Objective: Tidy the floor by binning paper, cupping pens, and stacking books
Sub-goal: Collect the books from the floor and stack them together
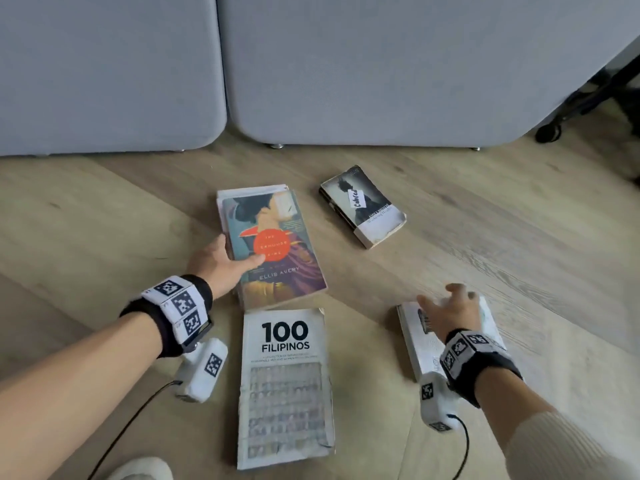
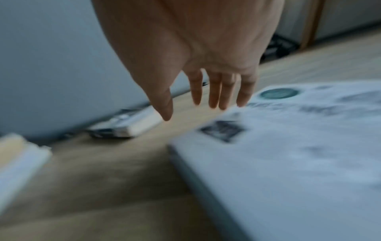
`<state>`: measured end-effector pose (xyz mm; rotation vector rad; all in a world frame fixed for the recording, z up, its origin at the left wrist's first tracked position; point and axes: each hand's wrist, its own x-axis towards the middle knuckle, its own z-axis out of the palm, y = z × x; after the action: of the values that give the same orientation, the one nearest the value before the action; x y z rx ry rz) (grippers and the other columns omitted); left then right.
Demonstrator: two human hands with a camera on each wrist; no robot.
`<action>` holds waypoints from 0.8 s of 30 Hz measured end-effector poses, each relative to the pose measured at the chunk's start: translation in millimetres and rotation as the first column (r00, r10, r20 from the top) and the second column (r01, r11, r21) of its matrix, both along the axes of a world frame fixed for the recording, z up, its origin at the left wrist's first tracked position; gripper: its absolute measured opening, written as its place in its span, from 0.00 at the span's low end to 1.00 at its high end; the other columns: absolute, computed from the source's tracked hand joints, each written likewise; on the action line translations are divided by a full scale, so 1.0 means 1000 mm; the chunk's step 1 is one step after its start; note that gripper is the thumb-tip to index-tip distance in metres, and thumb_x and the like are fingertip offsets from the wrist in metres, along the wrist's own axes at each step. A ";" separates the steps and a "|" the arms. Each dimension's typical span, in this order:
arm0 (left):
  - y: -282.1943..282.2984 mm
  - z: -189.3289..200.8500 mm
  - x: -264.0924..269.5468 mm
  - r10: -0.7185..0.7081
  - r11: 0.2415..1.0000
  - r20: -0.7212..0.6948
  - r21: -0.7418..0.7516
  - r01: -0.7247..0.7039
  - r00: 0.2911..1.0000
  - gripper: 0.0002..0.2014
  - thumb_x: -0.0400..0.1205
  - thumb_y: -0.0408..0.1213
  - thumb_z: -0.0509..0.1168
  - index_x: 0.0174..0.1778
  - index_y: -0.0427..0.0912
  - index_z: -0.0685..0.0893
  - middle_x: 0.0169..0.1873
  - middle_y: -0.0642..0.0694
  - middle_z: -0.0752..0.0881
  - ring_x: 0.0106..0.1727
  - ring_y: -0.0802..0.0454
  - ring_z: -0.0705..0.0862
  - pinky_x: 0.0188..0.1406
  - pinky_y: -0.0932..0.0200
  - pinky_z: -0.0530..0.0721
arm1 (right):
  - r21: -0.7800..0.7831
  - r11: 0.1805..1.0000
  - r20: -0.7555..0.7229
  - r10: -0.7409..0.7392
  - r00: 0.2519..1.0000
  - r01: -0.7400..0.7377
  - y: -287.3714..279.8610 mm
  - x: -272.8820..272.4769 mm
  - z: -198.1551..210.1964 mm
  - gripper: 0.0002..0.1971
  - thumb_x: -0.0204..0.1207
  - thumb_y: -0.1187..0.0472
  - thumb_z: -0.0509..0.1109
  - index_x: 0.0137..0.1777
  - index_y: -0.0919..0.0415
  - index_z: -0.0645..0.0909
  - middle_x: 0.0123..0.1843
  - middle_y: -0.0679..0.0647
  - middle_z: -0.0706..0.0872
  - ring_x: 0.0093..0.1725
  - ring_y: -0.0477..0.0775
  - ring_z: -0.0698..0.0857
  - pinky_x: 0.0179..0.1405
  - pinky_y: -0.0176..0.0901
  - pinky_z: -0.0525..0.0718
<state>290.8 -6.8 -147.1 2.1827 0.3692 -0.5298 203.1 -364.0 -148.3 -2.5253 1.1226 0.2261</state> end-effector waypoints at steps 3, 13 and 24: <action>-0.006 0.009 -0.011 0.063 0.997 0.025 0.032 -0.063 0.998 0.41 0.74 0.65 0.68 0.75 0.40 0.69 0.71 0.40 0.79 0.68 0.41 0.78 0.61 0.53 0.74 | -0.110 0.974 -0.164 -0.212 0.963 0.196 -0.051 -0.048 -0.012 0.58 0.52 0.26 0.76 0.73 0.68 0.66 0.67 0.67 0.76 0.67 0.66 0.77 0.65 0.59 0.78; -0.029 -0.005 -0.107 -0.232 0.918 -0.203 0.277 0.283 0.951 0.51 0.55 0.66 0.80 0.64 0.37 0.70 0.57 0.42 0.73 0.59 0.46 0.77 0.55 0.55 0.80 | 0.115 0.966 -0.317 -0.184 0.930 0.230 -0.102 -0.089 -0.060 0.54 0.31 0.16 0.71 0.51 0.57 0.84 0.46 0.59 0.86 0.44 0.60 0.83 0.45 0.49 0.82; -0.047 -0.008 -0.120 0.063 0.997 -0.362 -0.015 -0.073 0.930 0.14 0.64 0.36 0.77 0.42 0.37 0.84 0.47 0.42 0.89 0.46 0.44 0.86 0.48 0.59 0.85 | 0.582 0.704 -0.332 -0.251 0.909 0.407 -0.022 -0.092 -0.013 0.35 0.36 0.53 0.90 0.43 0.73 0.85 0.33 0.65 0.85 0.32 0.60 0.82 0.35 0.50 0.82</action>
<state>171.0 -54.1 -154.7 2.0326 0.6282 -0.8970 111.3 -385.5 -161.5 -1.6799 1.2882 0.6914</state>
